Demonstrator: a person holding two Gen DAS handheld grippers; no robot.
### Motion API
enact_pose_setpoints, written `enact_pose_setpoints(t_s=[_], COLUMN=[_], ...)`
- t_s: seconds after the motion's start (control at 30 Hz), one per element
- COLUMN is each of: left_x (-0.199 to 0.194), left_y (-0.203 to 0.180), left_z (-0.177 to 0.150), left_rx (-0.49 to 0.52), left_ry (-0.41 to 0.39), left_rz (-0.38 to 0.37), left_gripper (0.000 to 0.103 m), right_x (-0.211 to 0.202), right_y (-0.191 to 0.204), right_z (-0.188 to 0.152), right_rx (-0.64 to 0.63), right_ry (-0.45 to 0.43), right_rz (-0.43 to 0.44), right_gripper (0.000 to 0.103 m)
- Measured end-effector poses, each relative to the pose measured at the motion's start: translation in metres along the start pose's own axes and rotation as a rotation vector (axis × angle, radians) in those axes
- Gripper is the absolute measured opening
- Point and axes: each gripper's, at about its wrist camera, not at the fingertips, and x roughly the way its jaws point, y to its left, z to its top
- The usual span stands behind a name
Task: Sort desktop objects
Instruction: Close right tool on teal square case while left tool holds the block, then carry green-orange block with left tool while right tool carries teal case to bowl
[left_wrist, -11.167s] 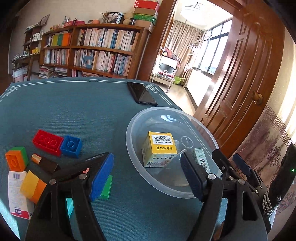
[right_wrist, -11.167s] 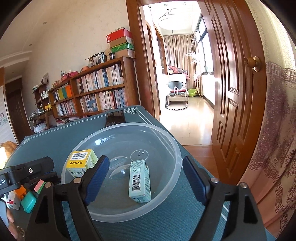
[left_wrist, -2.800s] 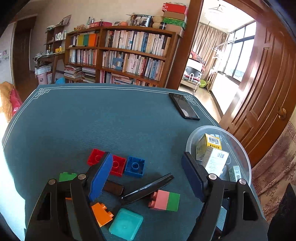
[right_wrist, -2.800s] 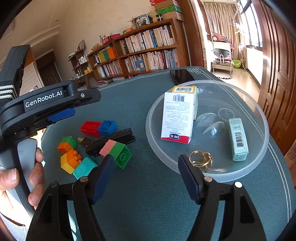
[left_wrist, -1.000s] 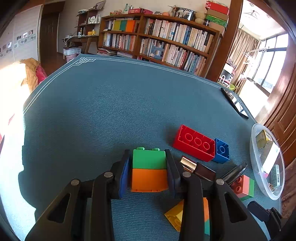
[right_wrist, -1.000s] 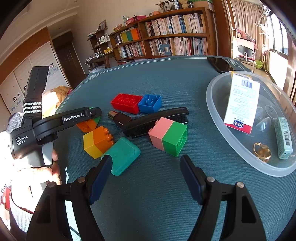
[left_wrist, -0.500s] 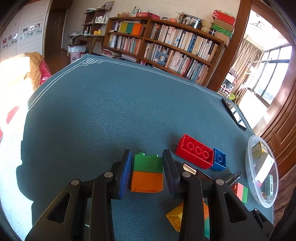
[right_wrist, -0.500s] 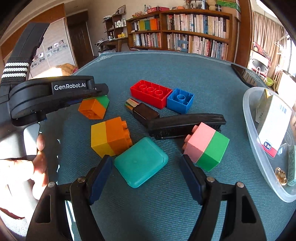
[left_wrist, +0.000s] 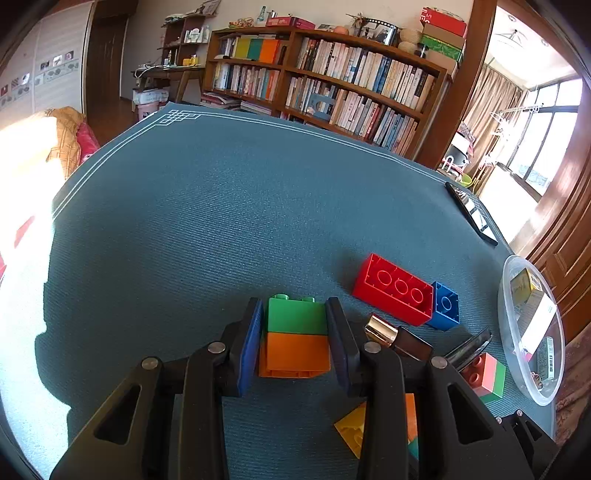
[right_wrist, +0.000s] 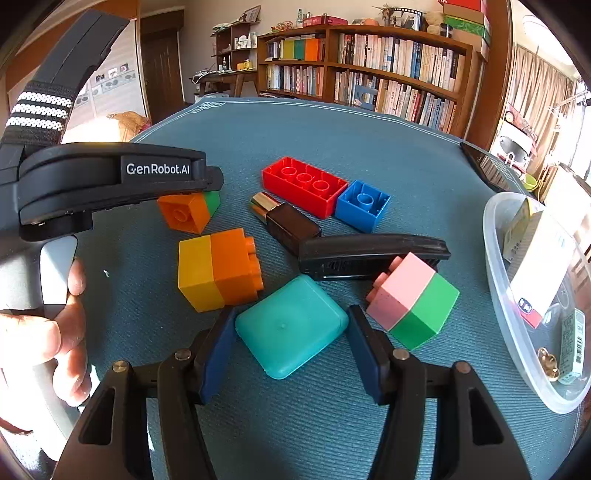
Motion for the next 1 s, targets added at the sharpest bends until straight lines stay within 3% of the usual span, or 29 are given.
enact_pose_setpoints(t_s=[0.27, 0.6, 1.0], left_x=[0.003, -0.021, -0.031], left_y=[0.000, -0.005, -0.023], left_z=[-0.003, -0.001, -0.001], left_rx=[0.019, 0.020, 0.062], left_ry=[0.010, -0.075, -0.100], left_rz=[0.018, -0.071, -0.103], left_gripper=[0.038, 0.037, 0.037], right_x=[-0.007, -0.031, -0.049], right_y=[-0.004, -0.013, -0.044], right_z=[-0.001, -0.003, -0.005], right_rx=[0.047, 0.101, 0.187], right_ry=[-0.008, -0.061, -0.118], right_rz=[0.020, 0.044, 0.012], right_gripper=[0.064, 0.064, 0.064])
